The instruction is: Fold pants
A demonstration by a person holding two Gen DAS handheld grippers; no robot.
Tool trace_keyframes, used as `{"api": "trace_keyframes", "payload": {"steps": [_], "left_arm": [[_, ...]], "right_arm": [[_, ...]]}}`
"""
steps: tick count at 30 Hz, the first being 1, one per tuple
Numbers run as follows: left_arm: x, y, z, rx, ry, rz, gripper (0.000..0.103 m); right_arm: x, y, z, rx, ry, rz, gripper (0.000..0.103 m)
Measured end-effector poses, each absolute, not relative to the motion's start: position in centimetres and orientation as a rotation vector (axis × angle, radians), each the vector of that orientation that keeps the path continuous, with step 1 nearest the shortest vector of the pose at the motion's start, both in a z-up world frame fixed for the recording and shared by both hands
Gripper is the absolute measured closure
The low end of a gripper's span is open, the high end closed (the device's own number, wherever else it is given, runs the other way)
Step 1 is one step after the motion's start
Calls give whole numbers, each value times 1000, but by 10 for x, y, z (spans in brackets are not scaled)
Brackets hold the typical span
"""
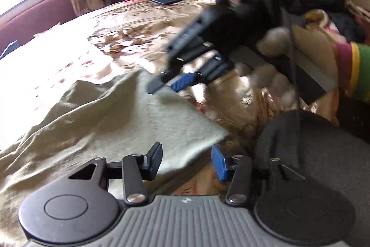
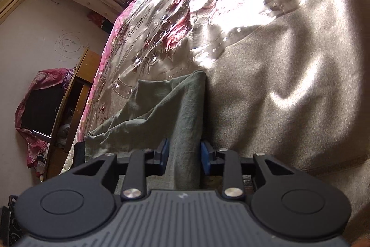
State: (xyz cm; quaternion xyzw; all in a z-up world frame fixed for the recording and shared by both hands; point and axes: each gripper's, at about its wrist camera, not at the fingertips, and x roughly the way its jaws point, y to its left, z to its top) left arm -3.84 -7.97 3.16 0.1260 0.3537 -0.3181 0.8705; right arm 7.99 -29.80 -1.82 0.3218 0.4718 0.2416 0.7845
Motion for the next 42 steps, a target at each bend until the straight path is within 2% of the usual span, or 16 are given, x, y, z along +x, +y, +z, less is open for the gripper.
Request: {"api": "trace_keyframes", "payload": {"steps": [5, 7, 10, 13, 17, 22, 28, 30, 32, 36, 38, 39, 42], "left_arm": [[1, -17, 36, 272, 686, -364, 42], [20, -1, 29, 240, 698, -283, 42], [49, 9, 13, 176, 778, -211, 42], [59, 3, 7, 163, 772, -210, 42], [63, -1, -1, 184, 778, -223, 42], [40, 43, 35, -59, 726, -300, 42], [-25, 95, 72, -277, 650, -390, 35], [-37, 99, 70, -346, 659, -401, 33], [-40, 97, 62, -390, 685, -402, 32], [-43, 97, 46, -451, 743, -367, 32], [-45, 101, 47, -466, 726, -346, 32], [-45, 103, 48, -475, 718, -336, 32], [-43, 113, 47, -526, 730, -308, 32]], "right_arm": [[71, -279, -25, 683, 1042, 499, 75], [71, -274, -24, 697, 1036, 490, 97], [69, -268, -15, 705, 1022, 470, 97], [68, -263, 8, 701, 984, 463, 98], [74, -237, 53, 631, 936, 481, 98], [101, -179, 86, 558, 929, 529, 97], [129, -74, 79, 394, 1018, 605, 97], [134, -40, 72, 351, 1091, 637, 92], [134, -12, 67, 304, 1168, 674, 92], [122, 1, 79, 258, 1185, 724, 90], [122, -6, 86, 299, 1205, 740, 84], [122, -10, 88, 315, 1217, 748, 76], [118, -13, 98, 246, 1167, 719, 73]]}}
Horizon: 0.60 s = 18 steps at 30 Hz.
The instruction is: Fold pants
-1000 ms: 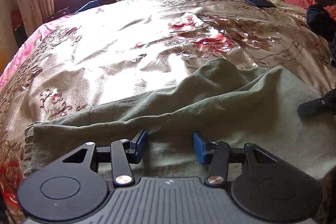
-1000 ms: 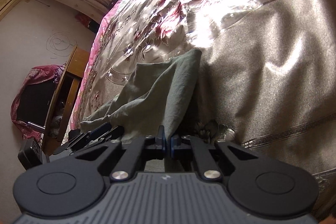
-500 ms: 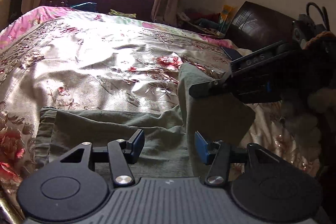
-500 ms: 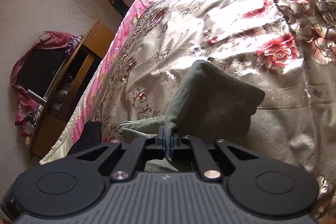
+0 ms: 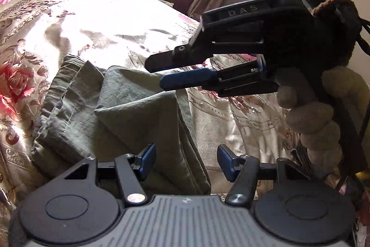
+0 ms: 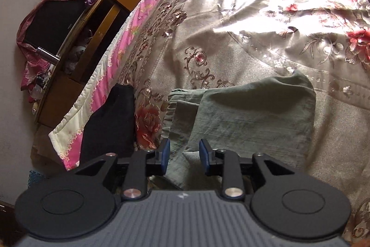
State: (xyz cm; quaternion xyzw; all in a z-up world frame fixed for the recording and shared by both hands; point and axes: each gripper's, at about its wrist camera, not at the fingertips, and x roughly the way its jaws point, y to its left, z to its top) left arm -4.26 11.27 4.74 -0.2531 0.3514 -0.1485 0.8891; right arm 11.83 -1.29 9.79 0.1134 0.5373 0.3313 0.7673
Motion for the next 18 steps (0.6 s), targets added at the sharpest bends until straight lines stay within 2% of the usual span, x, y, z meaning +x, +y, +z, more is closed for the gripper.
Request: {"api": "trace_keyframes", "payload": {"steps": [6, 12, 15, 18], "left_arm": [[-55, 122, 54, -534, 731, -251, 32], [-59, 121, 57, -492, 730, -241, 32], [-64, 121, 59, -467, 729, -240, 32], [-63, 123, 55, -472, 743, -243, 32]], "right_arm": [[128, -22, 75, 154, 1084, 694, 73], [144, -44, 28, 411, 1197, 782, 73], [132, -56, 32, 523, 1276, 931, 73], [114, -67, 55, 529, 1243, 1050, 73]]}}
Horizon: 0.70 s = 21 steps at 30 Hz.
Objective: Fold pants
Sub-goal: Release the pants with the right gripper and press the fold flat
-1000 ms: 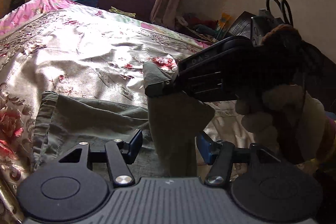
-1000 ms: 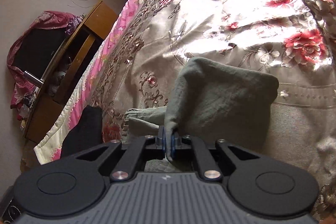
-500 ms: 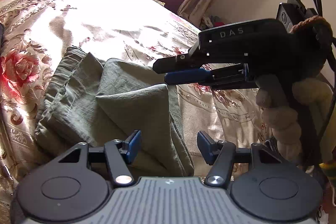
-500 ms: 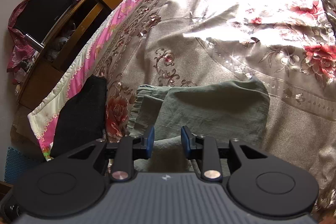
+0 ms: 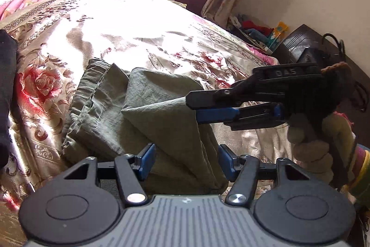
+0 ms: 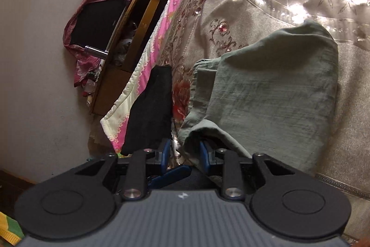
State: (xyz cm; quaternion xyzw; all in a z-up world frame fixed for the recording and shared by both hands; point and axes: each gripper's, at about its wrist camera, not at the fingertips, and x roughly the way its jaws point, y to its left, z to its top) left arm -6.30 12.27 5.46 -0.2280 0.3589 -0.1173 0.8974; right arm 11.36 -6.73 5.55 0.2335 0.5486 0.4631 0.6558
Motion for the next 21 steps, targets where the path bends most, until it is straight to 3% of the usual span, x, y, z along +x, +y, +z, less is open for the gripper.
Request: {"api": "trace_keyframes", "payload": {"steps": [4, 7, 11, 14, 21], "left_arm": [[-64, 125, 54, -477, 749, -237, 32], [-68, 127, 56, -477, 754, -223, 32], [-77, 131, 58, -480, 766, -179, 32], [-85, 132, 61, -490, 767, -143, 31], [-65, 114, 55, -385, 837, -93, 30]], "right_arm": [[97, -72, 74, 554, 1269, 1166, 73], [85, -68, 88, 410, 1194, 1148, 73], [101, -69, 87, 471, 1154, 1083, 72], [118, -56, 85, 363, 1092, 952, 62], [148, 6, 66, 258, 1109, 774, 62]]}}
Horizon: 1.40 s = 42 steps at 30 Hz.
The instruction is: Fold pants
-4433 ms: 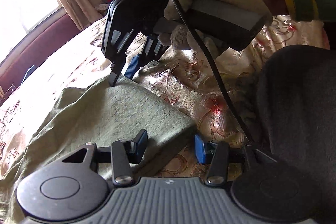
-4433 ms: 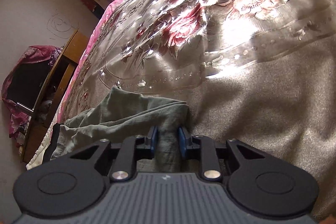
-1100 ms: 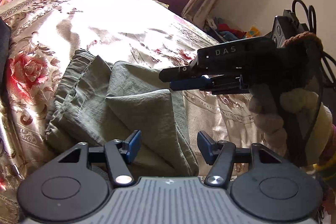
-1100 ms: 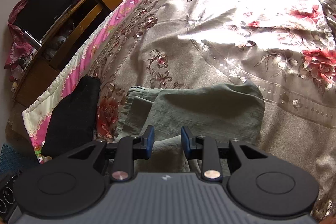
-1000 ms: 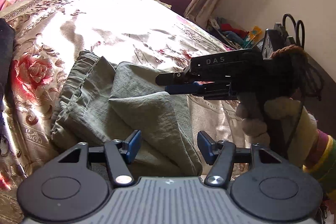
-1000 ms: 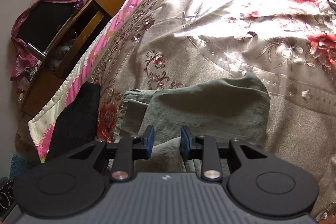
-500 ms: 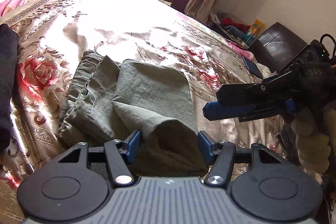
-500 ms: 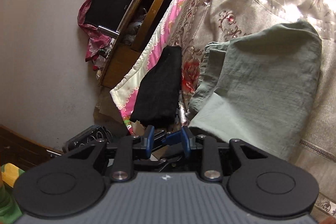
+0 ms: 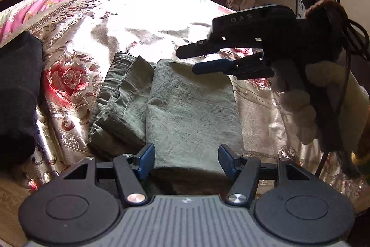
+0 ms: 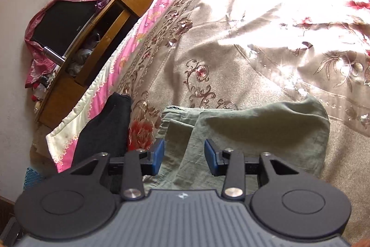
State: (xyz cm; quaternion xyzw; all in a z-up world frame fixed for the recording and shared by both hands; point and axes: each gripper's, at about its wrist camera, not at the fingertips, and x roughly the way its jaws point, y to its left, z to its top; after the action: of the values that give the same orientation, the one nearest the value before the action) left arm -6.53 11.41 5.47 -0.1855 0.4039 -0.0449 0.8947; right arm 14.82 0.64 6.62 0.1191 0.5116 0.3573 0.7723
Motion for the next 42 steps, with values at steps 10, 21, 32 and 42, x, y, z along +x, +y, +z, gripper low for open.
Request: {"api": "trace_keyframes", "payload": {"steps": [10, 21, 32, 42], "left_arm": [[-48, 119, 34, -404, 902, -113, 30], [-54, 120, 32, -400, 885, -178, 70], [-60, 143, 52, -385, 781, -152, 87], [-54, 144, 56, -318, 702, -220, 55]], "right_arm": [[150, 71, 35, -67, 1203, 609, 63], [163, 83, 40, -225, 1220, 514, 91], [152, 60, 98, -107, 1119, 578, 99], [141, 53, 103, -83, 1106, 623, 99]]}}
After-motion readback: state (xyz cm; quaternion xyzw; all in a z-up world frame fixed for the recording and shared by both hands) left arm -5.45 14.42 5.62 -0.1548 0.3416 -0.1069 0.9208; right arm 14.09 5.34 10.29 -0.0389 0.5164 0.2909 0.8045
